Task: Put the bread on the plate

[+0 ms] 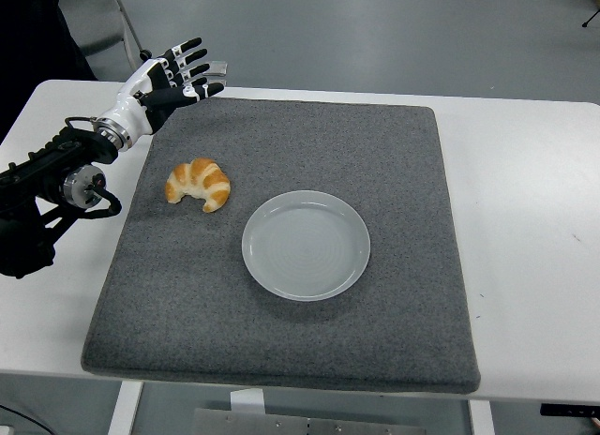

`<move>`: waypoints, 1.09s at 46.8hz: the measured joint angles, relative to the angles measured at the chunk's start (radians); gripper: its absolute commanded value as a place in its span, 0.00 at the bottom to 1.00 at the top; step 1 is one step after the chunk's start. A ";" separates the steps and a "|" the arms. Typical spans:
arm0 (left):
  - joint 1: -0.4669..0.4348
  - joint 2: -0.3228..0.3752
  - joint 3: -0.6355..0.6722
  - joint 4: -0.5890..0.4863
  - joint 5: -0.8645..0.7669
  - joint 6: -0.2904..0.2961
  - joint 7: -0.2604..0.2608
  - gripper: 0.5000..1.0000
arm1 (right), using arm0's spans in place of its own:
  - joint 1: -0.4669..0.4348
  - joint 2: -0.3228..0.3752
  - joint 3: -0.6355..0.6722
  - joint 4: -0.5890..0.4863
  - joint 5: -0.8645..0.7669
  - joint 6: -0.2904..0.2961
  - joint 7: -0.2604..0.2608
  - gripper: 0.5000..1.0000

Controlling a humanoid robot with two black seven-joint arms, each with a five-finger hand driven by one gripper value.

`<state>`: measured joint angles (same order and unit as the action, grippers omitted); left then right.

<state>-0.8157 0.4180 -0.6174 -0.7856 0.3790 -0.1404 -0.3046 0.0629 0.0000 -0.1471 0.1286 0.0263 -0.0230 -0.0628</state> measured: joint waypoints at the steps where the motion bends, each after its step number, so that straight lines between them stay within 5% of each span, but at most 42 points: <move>1: 0.000 0.002 0.002 0.000 0.029 -0.004 0.002 0.99 | 0.000 0.000 0.000 0.000 0.000 0.000 0.000 0.86; 24: -0.120 0.209 0.291 -0.210 0.333 -0.011 0.007 0.99 | 0.000 0.000 0.000 0.000 0.000 0.000 0.000 0.86; 41: -0.123 0.355 0.350 -0.389 0.709 -0.012 0.007 0.99 | 0.000 0.000 0.000 0.000 0.000 0.000 0.000 0.86; 51: -0.117 0.380 0.378 -0.416 0.805 -0.003 0.007 0.99 | 0.000 0.000 0.000 0.000 0.000 0.000 0.000 0.86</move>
<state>-0.9323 0.7975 -0.2394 -1.2020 1.1841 -0.1430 -0.2975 0.0629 0.0000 -0.1473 0.1288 0.0267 -0.0230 -0.0629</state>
